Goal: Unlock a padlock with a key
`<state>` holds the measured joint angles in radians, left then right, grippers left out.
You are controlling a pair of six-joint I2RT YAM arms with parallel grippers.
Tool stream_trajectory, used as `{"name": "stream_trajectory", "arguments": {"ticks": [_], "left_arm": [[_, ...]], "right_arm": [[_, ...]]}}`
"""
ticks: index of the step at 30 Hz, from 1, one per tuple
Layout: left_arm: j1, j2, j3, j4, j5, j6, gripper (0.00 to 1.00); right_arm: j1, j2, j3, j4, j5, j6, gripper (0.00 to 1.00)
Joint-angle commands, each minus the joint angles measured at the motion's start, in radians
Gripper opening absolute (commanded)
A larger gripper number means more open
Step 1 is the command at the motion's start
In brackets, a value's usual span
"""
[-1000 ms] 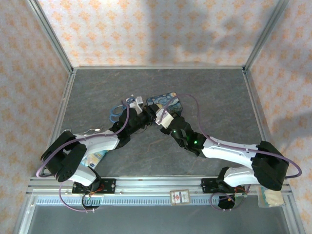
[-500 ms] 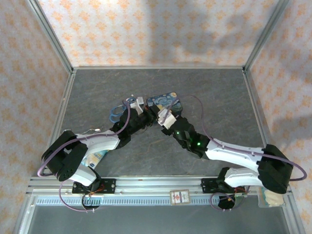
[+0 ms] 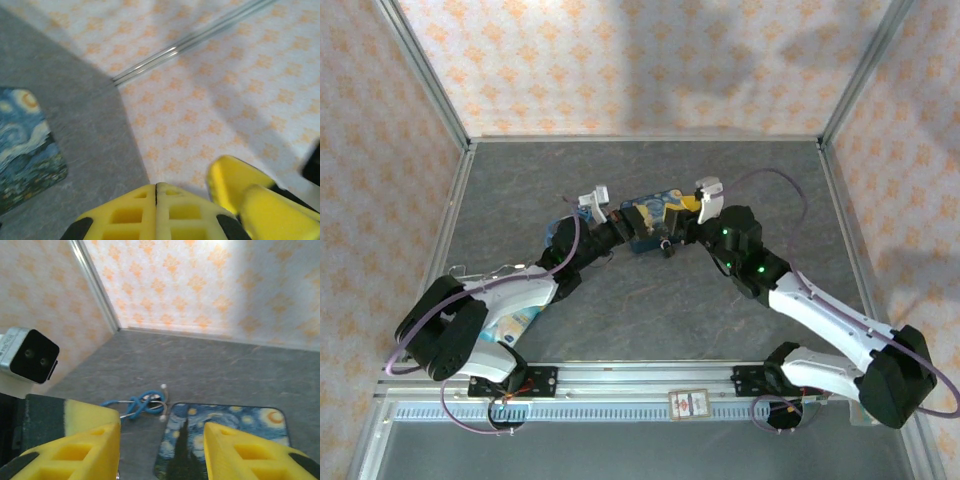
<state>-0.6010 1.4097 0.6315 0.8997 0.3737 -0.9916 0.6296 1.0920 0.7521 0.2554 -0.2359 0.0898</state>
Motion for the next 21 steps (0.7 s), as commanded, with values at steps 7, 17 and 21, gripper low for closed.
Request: {"name": "stream_trajectory", "arguments": {"ticks": [7,17,21], "left_arm": [[0.007,-0.044,-0.012,0.227,0.112,0.126,0.00],[0.006,-0.006,-0.056,0.407,0.120,0.039,0.00],[-0.002,0.016,-0.060,0.452,0.129,0.009,0.00]], "right_arm": [[-0.085,0.058,-0.057,0.301,-0.514,0.356,0.45],[-0.084,0.103,-0.149,0.567,-0.625,0.484,0.40],[-0.085,0.107,-0.168,0.609,-0.610,0.489,0.38]]}}
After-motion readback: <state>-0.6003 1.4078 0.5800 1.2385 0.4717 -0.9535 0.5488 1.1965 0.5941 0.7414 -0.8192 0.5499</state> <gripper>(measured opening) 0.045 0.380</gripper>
